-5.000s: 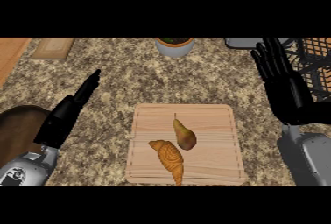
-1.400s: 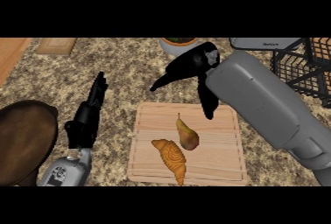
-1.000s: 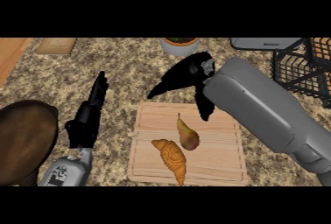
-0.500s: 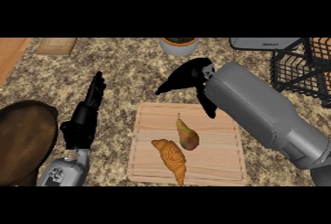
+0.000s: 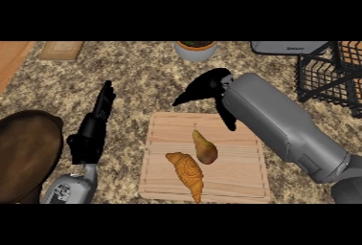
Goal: Pick the pear from the cutting board and place it in the tiered basket
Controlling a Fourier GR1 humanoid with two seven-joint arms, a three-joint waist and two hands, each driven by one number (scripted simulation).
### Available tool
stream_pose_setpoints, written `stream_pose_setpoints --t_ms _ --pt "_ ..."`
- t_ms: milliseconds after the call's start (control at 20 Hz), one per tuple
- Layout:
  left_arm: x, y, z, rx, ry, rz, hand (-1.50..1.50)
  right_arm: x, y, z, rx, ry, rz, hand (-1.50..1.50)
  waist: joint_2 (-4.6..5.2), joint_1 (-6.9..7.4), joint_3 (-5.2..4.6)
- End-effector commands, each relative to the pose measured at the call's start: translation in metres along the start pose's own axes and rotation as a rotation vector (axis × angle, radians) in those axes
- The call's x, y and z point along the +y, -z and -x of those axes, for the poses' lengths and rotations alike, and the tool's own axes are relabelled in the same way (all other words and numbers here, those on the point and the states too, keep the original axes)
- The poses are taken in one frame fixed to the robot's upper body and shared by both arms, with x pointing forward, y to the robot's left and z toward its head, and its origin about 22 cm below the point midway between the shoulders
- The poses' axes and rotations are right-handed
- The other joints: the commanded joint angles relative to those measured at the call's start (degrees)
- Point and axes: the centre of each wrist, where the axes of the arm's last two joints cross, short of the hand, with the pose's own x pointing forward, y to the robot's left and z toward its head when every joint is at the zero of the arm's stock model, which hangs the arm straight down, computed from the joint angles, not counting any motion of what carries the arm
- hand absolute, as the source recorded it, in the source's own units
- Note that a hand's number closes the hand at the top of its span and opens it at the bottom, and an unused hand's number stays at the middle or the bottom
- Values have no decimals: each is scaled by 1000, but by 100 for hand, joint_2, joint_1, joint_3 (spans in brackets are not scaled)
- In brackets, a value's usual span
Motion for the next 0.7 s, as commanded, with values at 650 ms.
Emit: stream_pose_setpoints --t_ms 650 --pt "1 4 -14 2 -3 -23 0 17 21 4 -101 55 -115 -150 -32 -79 0"
